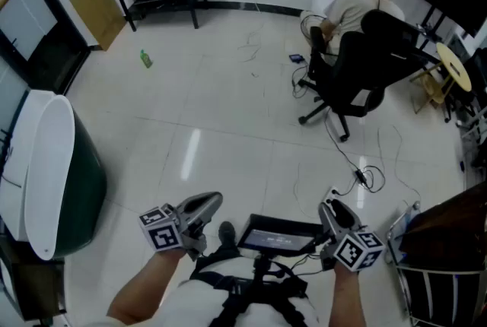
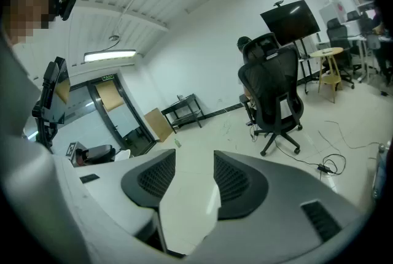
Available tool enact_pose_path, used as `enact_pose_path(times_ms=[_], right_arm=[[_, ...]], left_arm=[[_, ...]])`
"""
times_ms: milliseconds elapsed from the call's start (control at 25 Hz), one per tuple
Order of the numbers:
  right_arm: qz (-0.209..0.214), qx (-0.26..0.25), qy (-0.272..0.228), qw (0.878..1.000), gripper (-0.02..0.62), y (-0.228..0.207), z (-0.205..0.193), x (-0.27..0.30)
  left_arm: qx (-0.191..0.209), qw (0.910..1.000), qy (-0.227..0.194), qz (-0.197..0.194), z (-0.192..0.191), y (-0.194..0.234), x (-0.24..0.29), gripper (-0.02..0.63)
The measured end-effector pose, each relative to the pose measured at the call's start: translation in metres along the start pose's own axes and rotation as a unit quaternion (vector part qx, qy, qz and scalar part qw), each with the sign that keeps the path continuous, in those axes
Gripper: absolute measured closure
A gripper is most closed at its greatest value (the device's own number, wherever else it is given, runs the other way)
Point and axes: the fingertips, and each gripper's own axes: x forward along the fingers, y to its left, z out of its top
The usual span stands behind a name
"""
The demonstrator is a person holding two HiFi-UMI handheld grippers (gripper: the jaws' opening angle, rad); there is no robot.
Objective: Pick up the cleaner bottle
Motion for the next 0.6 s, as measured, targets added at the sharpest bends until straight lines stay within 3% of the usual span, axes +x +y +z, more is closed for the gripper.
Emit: enact_pose_path(times_ms=[320,600], right_arm=[[0.038,-0.057,0.037,0.997,0.41,0.022,-0.003,0.009],[0.081,-0.096,0.081,0.989,0.41,0.029,-0.007,0.024]], left_arm=[[-0.002,0.9983,-0.044,0.037,-0.013,-0.013,-0.033,0.574],[-0.001,0.9916,-0.098,0.084,-0.029,-0.021,-0.055,0.574]])
